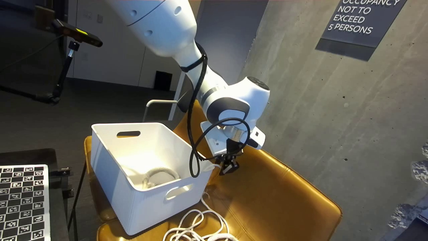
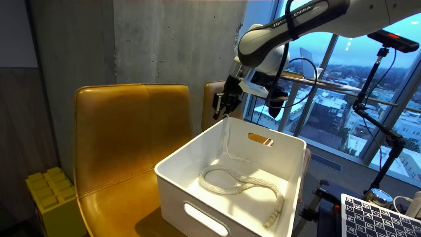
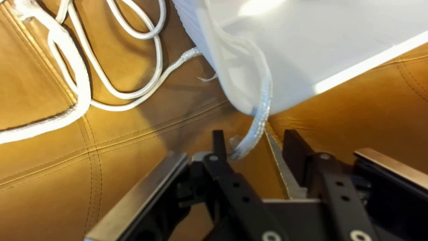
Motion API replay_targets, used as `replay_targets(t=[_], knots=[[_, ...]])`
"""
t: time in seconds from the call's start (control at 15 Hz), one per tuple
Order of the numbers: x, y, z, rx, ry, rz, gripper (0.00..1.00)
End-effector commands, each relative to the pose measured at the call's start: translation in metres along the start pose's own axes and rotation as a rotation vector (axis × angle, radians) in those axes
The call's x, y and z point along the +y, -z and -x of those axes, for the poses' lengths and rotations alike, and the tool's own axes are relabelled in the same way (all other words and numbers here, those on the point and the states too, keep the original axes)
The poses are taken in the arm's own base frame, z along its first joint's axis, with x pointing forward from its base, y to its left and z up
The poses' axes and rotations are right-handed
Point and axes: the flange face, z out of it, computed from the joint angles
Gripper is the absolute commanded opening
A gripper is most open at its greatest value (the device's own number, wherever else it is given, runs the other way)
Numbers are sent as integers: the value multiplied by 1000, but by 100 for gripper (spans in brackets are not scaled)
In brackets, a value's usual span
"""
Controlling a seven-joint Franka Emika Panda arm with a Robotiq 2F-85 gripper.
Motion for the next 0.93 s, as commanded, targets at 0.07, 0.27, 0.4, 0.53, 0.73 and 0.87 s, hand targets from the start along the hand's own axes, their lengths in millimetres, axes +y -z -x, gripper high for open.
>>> replay_targets(t=[0.07,0.27,0.4,0.53,0.73,0.87], knots=[[3,9,-1,-32,-60,-5,11],[10,16,-2,-41,-83,6,0],[13,34,-4,-42,-97,14,2],[3,68,-1,-26,-81,22,0],[-28,125,10,43,4,28,1],[-54,166,19,86,70,24,1]])
